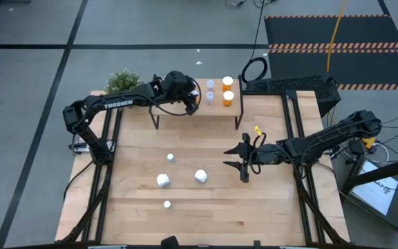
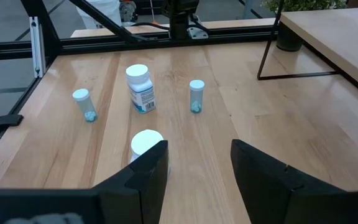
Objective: Pick and place medicine bottles onto shelf by color
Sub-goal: Put the small orange pill bottle on the shelf aligned with the small orange pill bottle, then put the bottom small blue pill bottle on the shelf
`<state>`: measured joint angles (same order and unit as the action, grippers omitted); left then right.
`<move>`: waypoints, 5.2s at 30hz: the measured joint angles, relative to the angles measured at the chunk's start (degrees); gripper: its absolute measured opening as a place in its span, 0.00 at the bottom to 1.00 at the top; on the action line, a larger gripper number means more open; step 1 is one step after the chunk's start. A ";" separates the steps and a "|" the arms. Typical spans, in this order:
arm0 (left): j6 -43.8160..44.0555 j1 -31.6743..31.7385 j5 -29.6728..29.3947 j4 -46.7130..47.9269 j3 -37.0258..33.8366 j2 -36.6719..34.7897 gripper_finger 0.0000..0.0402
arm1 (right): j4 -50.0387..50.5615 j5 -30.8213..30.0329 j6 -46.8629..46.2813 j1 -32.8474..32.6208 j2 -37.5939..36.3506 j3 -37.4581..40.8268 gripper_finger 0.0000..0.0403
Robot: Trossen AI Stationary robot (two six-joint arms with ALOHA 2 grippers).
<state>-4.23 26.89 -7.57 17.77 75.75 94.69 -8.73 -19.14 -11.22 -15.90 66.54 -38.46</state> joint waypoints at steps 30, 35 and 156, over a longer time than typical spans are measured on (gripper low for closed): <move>0.70 -2.11 -1.25 0.68 0.11 -3.08 0.54 | 0.04 0.00 0.06 0.02 0.00 0.00 0.42; 0.96 -3.74 -5.01 2.22 0.11 -7.84 0.54 | 0.02 -0.02 -0.07 0.02 0.00 -0.02 0.42; 42.47 -75.21 -29.09 -11.63 -35.10 -15.18 0.70 | -1.80 -0.20 1.40 -0.70 0.02 1.89 0.42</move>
<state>38.24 -48.31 -36.67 6.14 40.64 79.50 -10.53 -19.33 -9.82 -16.60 66.57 -36.56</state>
